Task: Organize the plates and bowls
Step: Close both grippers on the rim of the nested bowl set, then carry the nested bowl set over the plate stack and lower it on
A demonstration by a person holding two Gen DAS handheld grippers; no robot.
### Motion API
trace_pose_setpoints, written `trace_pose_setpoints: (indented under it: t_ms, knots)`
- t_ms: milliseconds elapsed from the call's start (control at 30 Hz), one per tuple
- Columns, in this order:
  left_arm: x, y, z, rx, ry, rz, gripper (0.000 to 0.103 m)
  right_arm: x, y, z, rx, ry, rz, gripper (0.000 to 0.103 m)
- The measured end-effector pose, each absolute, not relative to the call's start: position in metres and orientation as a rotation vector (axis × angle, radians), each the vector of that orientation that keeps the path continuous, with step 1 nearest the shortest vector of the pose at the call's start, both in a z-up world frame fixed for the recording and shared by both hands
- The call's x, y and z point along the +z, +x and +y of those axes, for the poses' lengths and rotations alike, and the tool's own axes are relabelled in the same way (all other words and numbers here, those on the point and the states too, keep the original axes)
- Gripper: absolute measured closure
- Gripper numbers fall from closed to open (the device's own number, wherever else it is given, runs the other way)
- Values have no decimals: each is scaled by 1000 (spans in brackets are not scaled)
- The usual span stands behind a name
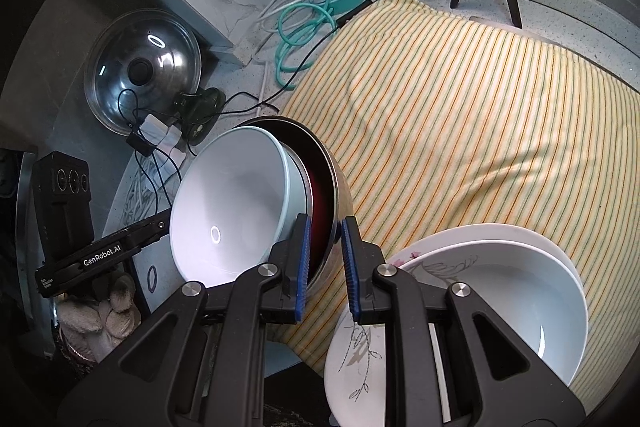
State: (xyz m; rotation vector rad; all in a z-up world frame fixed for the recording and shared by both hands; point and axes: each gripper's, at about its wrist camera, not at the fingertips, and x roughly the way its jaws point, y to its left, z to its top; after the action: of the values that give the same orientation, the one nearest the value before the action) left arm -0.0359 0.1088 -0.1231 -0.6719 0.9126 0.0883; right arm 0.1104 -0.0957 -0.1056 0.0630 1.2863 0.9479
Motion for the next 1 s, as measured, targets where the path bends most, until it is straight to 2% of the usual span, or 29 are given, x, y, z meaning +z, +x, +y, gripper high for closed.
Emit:
trace_pose_setpoints:
  t_ms: [1000]
  knots:
    - [-87,-10,34,-76,-576,870,94,-60,97,-202,807,169,1186,86]
